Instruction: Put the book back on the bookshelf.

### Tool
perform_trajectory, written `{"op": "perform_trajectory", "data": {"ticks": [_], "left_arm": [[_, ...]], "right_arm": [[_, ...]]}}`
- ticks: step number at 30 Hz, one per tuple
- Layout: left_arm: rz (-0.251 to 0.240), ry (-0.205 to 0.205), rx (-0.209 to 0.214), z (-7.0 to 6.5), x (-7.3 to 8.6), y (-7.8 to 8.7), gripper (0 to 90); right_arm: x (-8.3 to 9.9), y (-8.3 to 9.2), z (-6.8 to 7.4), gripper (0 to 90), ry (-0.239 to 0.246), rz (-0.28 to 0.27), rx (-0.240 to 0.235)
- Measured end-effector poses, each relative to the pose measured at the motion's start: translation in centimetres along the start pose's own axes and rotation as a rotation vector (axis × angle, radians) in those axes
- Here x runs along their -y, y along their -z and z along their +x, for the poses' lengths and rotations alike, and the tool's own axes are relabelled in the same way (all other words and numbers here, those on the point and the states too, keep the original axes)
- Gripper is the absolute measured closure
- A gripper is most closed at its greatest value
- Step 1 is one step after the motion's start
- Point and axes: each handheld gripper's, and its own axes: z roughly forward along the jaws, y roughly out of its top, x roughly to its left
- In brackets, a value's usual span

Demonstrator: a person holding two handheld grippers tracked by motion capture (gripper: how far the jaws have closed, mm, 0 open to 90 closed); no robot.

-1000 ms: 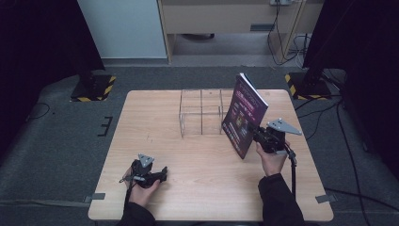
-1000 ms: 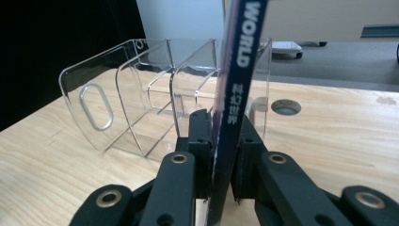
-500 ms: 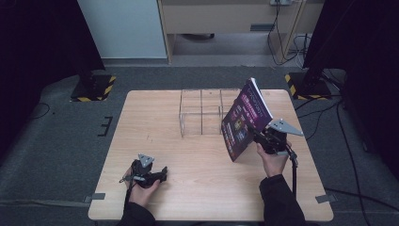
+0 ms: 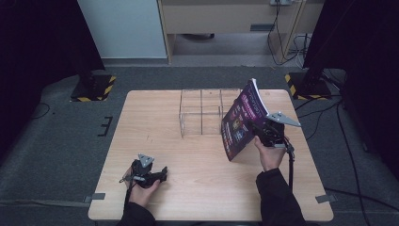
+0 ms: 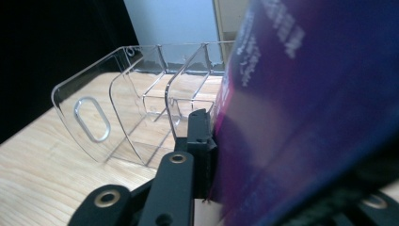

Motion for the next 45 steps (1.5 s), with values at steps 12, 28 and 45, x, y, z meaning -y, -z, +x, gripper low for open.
{"op": "perform_trajectory", "data": {"ticks": [12,28,45], "left_arm": [[-0.001,0.002,0.0,0.0,0.0,0.0,12.9],[-0.001,0.0,0.001,0.0,0.0,0.0,12.8],[-0.001,0.001,0.002,0.0,0.0,0.0,12.7]], "right_arm": [[-0.8,-0.9,1.8,84.3,0.026,-0.047,-0.005],[-2.4,-4.5,0.8,84.3,0.088,-0.082,0.105],[-2.4,-4.7,0.5,80.7,0.073,-0.094,0.139]]}}
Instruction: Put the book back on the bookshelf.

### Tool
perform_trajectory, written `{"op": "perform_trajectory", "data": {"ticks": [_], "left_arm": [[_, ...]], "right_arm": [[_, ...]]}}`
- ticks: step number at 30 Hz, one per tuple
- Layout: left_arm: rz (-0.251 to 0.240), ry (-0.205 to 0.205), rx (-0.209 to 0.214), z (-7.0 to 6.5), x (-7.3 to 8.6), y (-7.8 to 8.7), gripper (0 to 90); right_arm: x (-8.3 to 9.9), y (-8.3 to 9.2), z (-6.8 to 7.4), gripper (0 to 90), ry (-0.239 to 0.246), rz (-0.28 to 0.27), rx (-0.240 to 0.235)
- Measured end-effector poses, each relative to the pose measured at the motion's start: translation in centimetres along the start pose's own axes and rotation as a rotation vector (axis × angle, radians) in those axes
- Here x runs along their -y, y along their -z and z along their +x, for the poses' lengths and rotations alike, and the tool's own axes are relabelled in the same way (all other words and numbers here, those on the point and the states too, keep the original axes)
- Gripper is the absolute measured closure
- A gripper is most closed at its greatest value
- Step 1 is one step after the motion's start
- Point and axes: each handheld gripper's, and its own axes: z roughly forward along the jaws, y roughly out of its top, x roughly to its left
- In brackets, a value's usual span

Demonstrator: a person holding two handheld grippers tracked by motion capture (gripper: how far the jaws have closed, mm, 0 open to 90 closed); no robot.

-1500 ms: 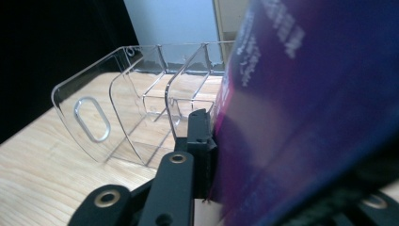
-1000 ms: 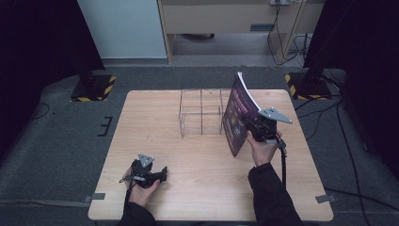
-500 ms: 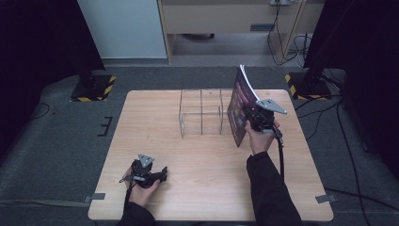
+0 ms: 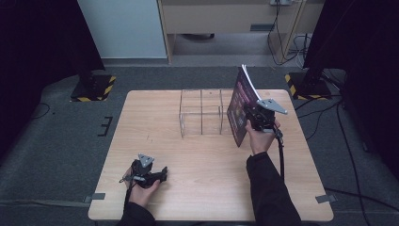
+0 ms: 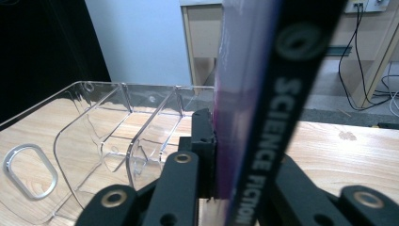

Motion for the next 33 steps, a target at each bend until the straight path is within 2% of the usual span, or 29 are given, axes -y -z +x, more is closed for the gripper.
{"op": "perform_trajectory", "data": {"ticks": [7,10,15,20,23,25,29,33], "left_arm": [[0.0,0.0,0.0,0.0,0.0,0.0,12.7],[0.0,0.0,0.0,0.0,0.0,0.0,12.8],[0.0,-0.002,-0.001,0.0,0.0,0.0,12.8],[0.0,-0.001,0.0,0.0,0.0,0.0,12.7],[0.0,-0.001,-0.001,0.0,0.0,0.0,12.7],[0.0,-0.002,-0.001,0.0,0.0,0.0,12.7],[0.0,-0.001,-0.001,0.0,0.0,0.0,12.7],[0.0,-0.002,-0.001,0.0,0.0,0.0,12.7]], "right_arm": [[0.1,-0.1,0.1,72.9,0.034,0.0,0.004],[0.3,-0.3,0.0,67.2,0.032,0.005,0.008],[0.6,-0.5,-0.1,50.7,0.044,-0.002,0.021],[0.6,-0.4,-0.2,35.9,0.043,0.01,0.006],[0.8,0.1,-0.2,29.4,0.024,0.001,-0.016],[1.1,0.4,-0.2,26.8,0.01,0.014,-0.033],[1.6,1.5,-0.4,20.7,0.013,0.032,-0.045],[2.3,2.7,-0.6,17.3,0.049,0.067,-0.058]]}}
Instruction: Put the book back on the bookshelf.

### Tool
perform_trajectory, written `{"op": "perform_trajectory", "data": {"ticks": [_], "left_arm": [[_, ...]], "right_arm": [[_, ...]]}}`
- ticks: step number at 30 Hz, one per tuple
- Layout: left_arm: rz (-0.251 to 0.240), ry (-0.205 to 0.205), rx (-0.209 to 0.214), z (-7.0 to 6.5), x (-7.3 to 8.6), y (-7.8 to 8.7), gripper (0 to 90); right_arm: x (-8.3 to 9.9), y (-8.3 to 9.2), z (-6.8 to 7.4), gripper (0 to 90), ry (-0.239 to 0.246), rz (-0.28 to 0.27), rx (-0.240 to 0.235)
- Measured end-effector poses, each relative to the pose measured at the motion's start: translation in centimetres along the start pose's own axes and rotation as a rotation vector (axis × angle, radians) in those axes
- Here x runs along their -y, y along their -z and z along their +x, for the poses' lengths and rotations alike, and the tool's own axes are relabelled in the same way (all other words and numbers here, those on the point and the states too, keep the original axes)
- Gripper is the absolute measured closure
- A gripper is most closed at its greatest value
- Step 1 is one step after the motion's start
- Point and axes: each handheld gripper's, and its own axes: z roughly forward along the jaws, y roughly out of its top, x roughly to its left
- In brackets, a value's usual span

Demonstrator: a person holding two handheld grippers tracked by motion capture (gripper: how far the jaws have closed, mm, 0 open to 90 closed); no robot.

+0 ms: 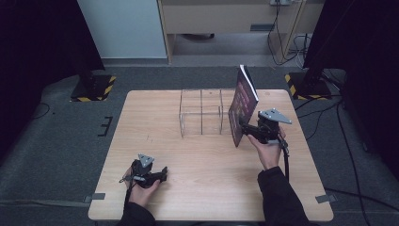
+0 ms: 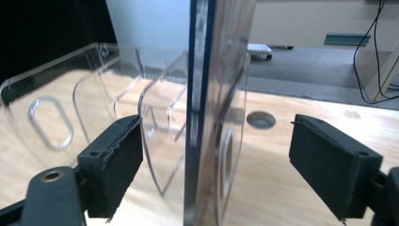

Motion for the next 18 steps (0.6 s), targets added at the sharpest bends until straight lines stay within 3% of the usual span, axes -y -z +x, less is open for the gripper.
{"op": "perform_trajectory", "data": {"ticks": [6,11,13,18], "left_arm": [[0.0,0.0,0.0,0.0,0.0,0.0,12.7],[0.0,0.0,0.0,0.0,0.0,0.0,12.7],[0.0,0.0,0.0,0.0,0.0,0.0,12.7],[0.0,0.0,0.001,0.0,0.0,0.0,12.7]], "right_arm": [[2.5,1.8,-0.7,14.6,0.05,0.07,-0.02],[5.8,2.7,-1.9,13.8,0.041,0.17,-0.054],[7.2,3.1,-2.5,13.3,0.063,0.219,-0.034],[9.6,3.8,-4.3,12.9,0.059,0.286,0.008]]}}
